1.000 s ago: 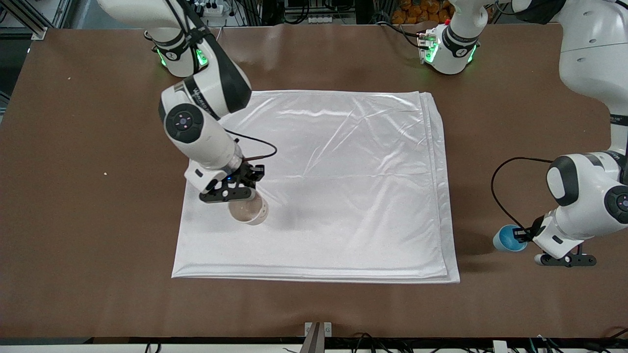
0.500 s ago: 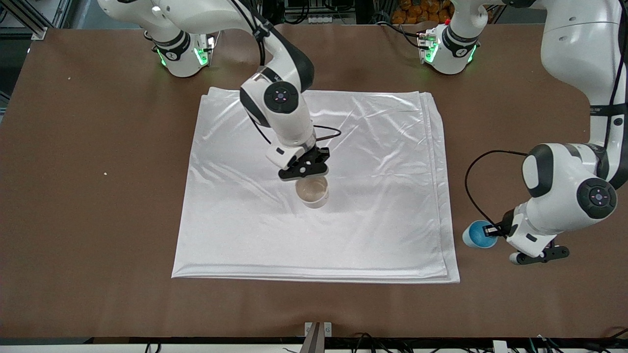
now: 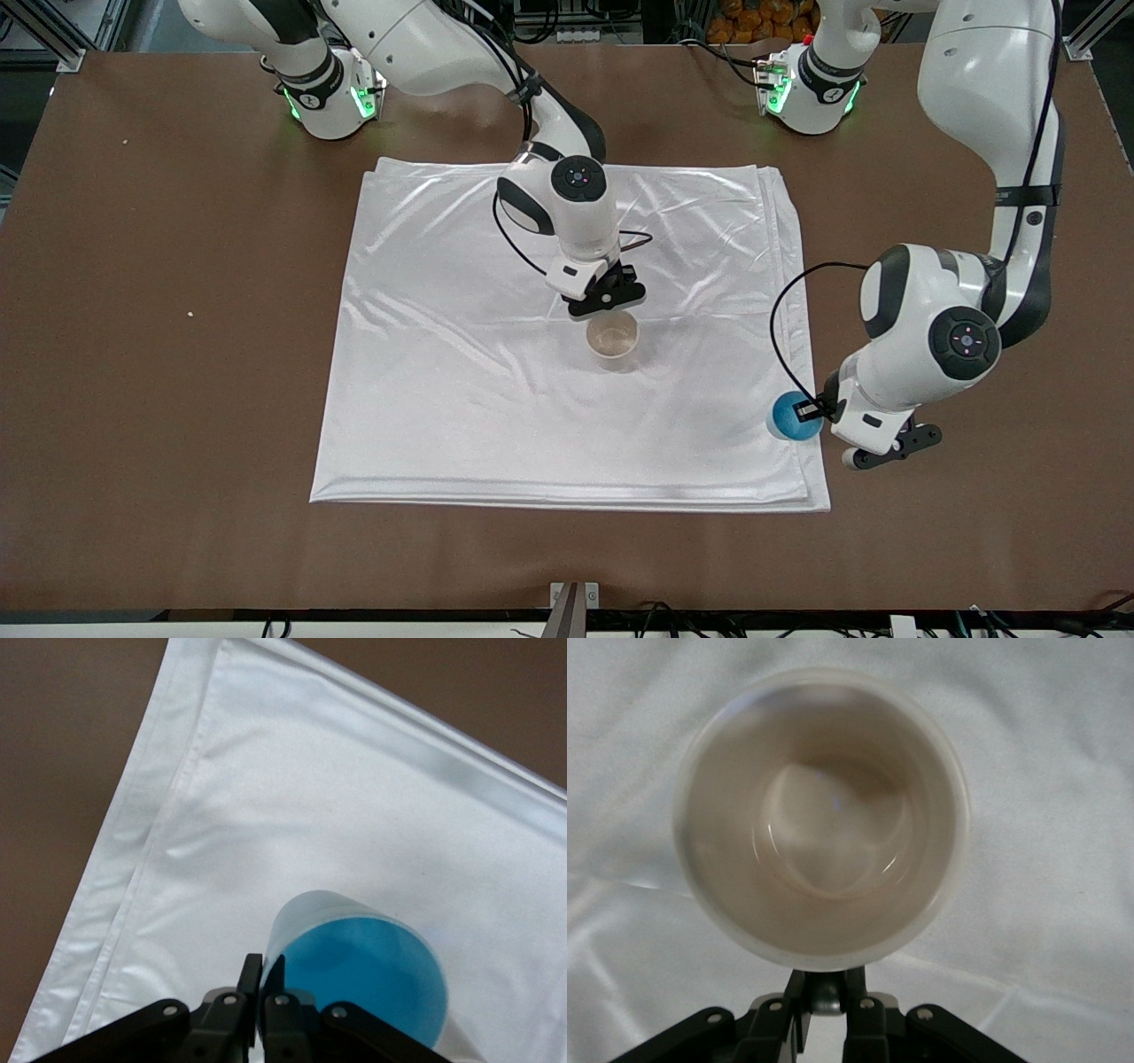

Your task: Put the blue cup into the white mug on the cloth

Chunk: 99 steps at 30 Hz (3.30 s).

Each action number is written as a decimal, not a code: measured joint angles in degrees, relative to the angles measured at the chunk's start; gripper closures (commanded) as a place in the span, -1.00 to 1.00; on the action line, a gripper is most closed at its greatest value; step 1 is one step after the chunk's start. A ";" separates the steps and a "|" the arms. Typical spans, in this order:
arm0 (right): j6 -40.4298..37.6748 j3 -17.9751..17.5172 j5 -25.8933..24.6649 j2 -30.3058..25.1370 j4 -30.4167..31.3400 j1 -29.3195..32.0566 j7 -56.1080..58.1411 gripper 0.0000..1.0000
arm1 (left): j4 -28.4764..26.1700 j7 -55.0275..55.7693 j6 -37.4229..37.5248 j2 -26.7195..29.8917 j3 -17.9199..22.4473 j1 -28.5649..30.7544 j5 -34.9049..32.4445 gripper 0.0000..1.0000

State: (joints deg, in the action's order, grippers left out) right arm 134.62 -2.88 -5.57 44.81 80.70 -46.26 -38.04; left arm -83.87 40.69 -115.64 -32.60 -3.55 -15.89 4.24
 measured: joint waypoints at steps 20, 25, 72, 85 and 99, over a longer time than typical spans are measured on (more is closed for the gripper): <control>-32.75 -10.05 0.12 -25.06 -2.23 19.49 0.01 -1.00 | -0.07 15.58 0.47 0.11 -3.88 -9.67 0.02 1.00; -38.47 -12.85 0.12 -30.37 -2.02 26.90 0.64 -1.00 | -0.41 18.19 0.71 -0.22 -3.86 -12.74 0.02 1.00; -39.19 -1.41 5.50 -45.80 10.45 49.30 31.67 -1.00 | 0.57 15.70 -4.55 -4.84 0.73 -13.83 -0.17 -1.00; -39.28 -0.33 5.60 -45.91 10.76 48.57 33.67 -1.00 | 0.68 -10.17 -0.48 0.00 6.15 -2.17 -0.32 -1.00; -40.73 -0.39 5.60 -45.92 10.79 46.62 33.70 -1.00 | 0.69 -34.67 2.31 4.49 6.17 10.99 -0.78 -1.00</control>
State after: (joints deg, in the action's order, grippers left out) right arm 93.89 -3.27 0.03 -1.10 91.49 0.36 -4.35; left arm -83.18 6.02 -113.32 -28.11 2.62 -4.89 3.46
